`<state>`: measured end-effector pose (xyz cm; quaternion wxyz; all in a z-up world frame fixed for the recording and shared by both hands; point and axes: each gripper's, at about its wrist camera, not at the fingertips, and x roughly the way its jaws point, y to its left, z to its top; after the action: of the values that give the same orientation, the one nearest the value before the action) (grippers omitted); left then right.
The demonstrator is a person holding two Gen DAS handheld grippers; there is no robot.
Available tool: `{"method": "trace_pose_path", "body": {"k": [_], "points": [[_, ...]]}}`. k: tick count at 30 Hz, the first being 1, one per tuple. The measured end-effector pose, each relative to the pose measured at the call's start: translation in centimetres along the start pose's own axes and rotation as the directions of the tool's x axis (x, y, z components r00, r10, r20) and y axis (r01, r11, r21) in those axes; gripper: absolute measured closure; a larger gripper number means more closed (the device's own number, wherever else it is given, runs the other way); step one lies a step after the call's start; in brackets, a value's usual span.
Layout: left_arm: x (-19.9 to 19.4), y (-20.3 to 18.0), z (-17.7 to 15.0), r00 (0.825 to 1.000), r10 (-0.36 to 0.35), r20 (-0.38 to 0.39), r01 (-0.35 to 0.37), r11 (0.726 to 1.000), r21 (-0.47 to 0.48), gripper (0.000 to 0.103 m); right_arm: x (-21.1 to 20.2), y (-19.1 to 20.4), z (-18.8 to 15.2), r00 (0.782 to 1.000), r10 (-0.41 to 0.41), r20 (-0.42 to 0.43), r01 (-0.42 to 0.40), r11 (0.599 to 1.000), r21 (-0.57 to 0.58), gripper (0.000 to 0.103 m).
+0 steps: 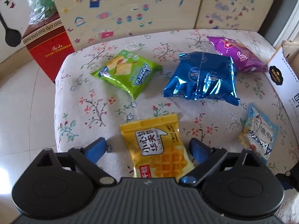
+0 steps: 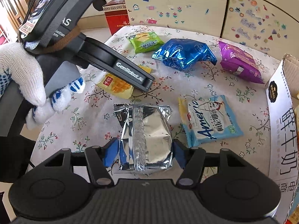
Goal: Organize snacks
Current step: 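Grasp the yellow waffle packet with the left tool while the right tool grasps the silver foil packet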
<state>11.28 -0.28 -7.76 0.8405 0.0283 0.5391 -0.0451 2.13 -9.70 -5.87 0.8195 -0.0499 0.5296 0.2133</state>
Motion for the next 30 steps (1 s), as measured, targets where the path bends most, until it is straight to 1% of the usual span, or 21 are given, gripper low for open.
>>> {"method": "trace_pose_path", "body": {"k": [2,4,8,14,16,19,22,24,25,26,27,29,30], "points": [[0.3,-0.1,0.0,1.000,0.002,-0.003,-0.002,1.000,0.002,0.000,0.2,0.2,0.0,1.000,-0.005,-0.003,0.005,1.000,-0.002,0.030],[0.3,-0.1,-0.1,1.000,0.000,0.002,0.000,1.000,-0.001,0.000,0.7,0.3,0.0,1.000,-0.016,-0.015,0.016,1.000,0.003,0.029],[0.3,0.1,-0.1,1.000,-0.005,0.000,0.005,1.000,-0.005,0.000,1.2,0.6,0.0,0.999,-0.031,-0.010,0.031,1.000,-0.003,0.027],[0.3,0.0,-0.4,1.000,0.004,0.006,-0.004,1.000,-0.021,0.000,1.5,1.3,0.2,0.998,-0.057,-0.009,0.056,0.998,-0.023,0.027],[0.2,0.0,-0.4,1.000,0.003,0.007,-0.003,1.000,-0.017,0.000,1.5,1.5,0.2,0.998,-0.060,-0.009,0.060,0.998,-0.026,0.027],[0.1,-0.2,-0.5,1.000,0.003,0.008,-0.003,1.000,-0.002,0.000,1.3,1.4,0.2,0.998,-0.068,-0.007,0.068,0.997,-0.030,0.031],[0.0,-0.5,-0.6,1.000,0.006,0.022,-0.006,1.000,0.014,0.003,1.1,1.3,0.2,0.998,-0.069,-0.005,0.069,0.997,-0.027,0.035],[-0.3,-0.6,-0.5,1.000,-0.007,0.027,0.007,1.000,0.021,0.010,1.1,1.3,0.2,0.998,-0.069,-0.003,0.069,0.997,-0.025,0.037],[-0.3,-0.7,-0.5,1.000,-0.004,0.031,0.003,1.000,0.026,0.011,1.0,1.3,0.2,0.998,-0.068,-0.003,0.067,0.997,-0.022,0.037],[-0.4,-0.7,-0.5,0.999,-0.003,0.038,0.002,0.999,0.034,0.015,0.9,1.1,0.1,0.998,-0.066,-0.003,0.066,0.998,-0.019,0.037],[-0.6,-0.8,-0.5,0.999,-0.006,0.049,0.003,0.999,0.046,0.023,0.9,1.0,0.1,0.998,-0.066,-0.003,0.066,0.998,-0.013,0.037],[-1.0,-1.1,-0.5,0.997,-0.040,0.061,0.037,0.998,0.058,0.039,0.7,0.8,0.1,0.998,-0.068,-0.002,0.068,0.998,-0.002,0.037],[-1.1,-1.3,-0.5,0.997,-0.042,0.062,0.038,0.997,0.064,0.047,0.6,0.7,0.1,0.998,-0.067,-0.001,0.067,0.998,0.000,0.037]]}}
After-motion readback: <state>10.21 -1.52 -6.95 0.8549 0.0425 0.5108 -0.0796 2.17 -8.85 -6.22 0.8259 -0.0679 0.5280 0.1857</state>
